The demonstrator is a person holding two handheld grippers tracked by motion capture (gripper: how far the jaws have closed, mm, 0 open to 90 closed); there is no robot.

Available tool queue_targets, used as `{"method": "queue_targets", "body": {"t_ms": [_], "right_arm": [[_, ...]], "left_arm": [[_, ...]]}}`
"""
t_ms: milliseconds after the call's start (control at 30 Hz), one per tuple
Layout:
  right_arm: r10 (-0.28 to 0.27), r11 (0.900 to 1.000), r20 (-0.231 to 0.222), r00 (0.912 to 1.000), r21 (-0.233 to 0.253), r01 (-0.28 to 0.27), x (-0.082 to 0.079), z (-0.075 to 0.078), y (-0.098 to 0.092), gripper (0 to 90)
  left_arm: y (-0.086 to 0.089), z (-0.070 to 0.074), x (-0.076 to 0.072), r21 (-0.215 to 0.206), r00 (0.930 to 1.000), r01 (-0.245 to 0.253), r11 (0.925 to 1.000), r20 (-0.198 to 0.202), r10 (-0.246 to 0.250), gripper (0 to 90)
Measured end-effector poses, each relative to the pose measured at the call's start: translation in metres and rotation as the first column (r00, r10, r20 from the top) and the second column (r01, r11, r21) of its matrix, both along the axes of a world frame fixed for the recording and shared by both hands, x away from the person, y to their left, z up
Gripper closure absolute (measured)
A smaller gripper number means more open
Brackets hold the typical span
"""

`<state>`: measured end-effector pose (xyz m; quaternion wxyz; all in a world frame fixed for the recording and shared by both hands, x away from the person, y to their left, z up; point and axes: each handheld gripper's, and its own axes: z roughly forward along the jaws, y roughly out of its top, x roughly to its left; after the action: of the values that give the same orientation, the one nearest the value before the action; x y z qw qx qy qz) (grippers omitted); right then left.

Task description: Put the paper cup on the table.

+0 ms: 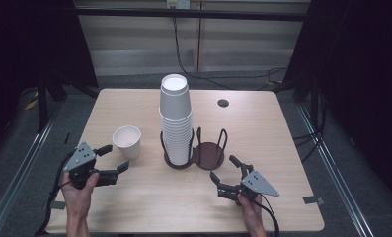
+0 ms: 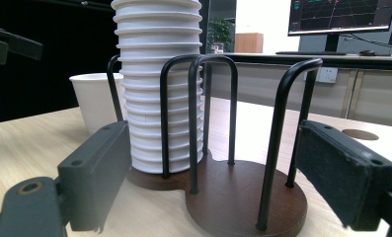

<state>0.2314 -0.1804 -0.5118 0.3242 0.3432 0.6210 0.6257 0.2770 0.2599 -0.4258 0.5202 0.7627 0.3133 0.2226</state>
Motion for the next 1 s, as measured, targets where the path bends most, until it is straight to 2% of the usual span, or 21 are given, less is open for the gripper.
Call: {"method": "queue_targets", "body": {"t_ms": [67, 133, 200, 233, 300, 367, 467, 533, 567, 633, 767, 833, 900, 967, 1000], "right_arm": [[0.000, 1.000, 0.000, 1.0000, 0.000, 0.000, 0.000, 0.000, 0.000, 13.4], [0.000, 1.000, 0.000, 1.0000, 0.000, 0.000, 0.000, 0.000, 0.000, 13.4], [0.000, 1.000, 0.000, 1.0000, 0.000, 0.000, 0.000, 0.000, 0.000, 13.4], [0.000, 1.000, 0.000, 1.0000, 0.000, 0.000, 0.000, 0.000, 0.000, 13.4], [0.000, 1.000, 0.000, 1.0000, 0.000, 0.000, 0.000, 0.000, 0.000, 13.4], [0.000, 1.000, 0.000, 1.0000, 0.000, 0.000, 0.000, 0.000, 0.000, 13.4], [0.000, 1.000, 0.000, 1.0000, 0.000, 0.000, 0.000, 0.000, 0.000, 13.4], [0.000, 1.000, 0.000, 1.0000, 0.000, 0.000, 0.000, 0.000, 0.000, 13.4], [0.000, 1.000, 0.000, 1.0000, 0.000, 0.000, 0.000, 0.000, 0.000, 13.4], [0.000, 1.000, 0.000, 1.0000, 0.000, 0.000, 0.000, 0.000, 0.000, 13.4], [0.000, 1.000, 0.000, 1.0000, 0.000, 0.000, 0.000, 0.000, 0.000, 13.4], [-0.001, 1.000, -0.001, 1.0000, 0.000, 0.001, 0.000, 0.000, 0.000, 13.4], [-0.001, 1.000, -0.001, 1.0000, 0.000, 0.001, 0.000, 0.000, 0.000, 13.4], [-0.002, 1.000, 0.000, 1.0000, 0.000, 0.002, 0.000, 0.000, 0.000, 13.4], [-0.003, 1.000, 0.000, 1.0000, 0.001, 0.003, 0.000, 0.000, 0.000, 13.4]], "left_arm": [[-0.004, -0.003, -0.005, -0.034, 0.9995, -0.017, 0.9993, 0.025, 0.017, 16.5], [-0.008, -0.007, -0.008, -0.042, 0.9979, -0.051, 0.9978, 0.038, 0.053, 17.1], [-0.015, -0.012, -0.012, -0.097, 0.9985, -0.028, 0.9949, 0.044, 0.032, 16.4], [-0.019, -0.014, -0.014, -0.091, 0.9976, -0.037, 0.9952, 0.055, 0.042, 16.5], [-0.028, -0.019, -0.018, -0.098, 0.9983, -0.012, 0.9951, 0.055, 0.017, 15.8], [-0.038, -0.023, -0.020, -0.087, 0.9985, 0.002, 0.9962, 0.055, 0.002, 15.8], [-0.053, -0.030, -0.024, -0.104, 0.9978, 0.002, 0.9946, 0.066, 0.005, 15.8], [-0.059, -0.033, -0.026, -0.082, 0.9974, -0.010, 0.9966, 0.071, 0.016, 15.8], [-0.062, -0.035, -0.026, -0.104, 0.9979, -0.007, 0.9946, 0.063, 0.014, 15.7], [-0.069, -0.040, -0.028, -0.122, 0.9973, -0.014, 0.9925, 0.070, 0.023, 15.7], [-0.081, -0.050, -0.032, -0.111, 0.9963, -0.025, 0.9936, 0.080, 0.034, 15.5], [-0.085, -0.055, -0.034, -0.129, 0.9960, -0.025, 0.9913, 0.082, 0.036, 15.4], [-0.088, -0.060, -0.036, -0.133, 0.9967, 0.001, 0.9912, 0.081, 0.010, 15.5], [-0.092, -0.065, -0.037, -0.121, 0.9952, 0.007, 0.9926, 0.097, 0.005, 15.5], [-0.094, -0.067, -0.038, -0.146, 0.9963, 0.010, 0.9893, 0.086, 0.003, 15.5]]}}
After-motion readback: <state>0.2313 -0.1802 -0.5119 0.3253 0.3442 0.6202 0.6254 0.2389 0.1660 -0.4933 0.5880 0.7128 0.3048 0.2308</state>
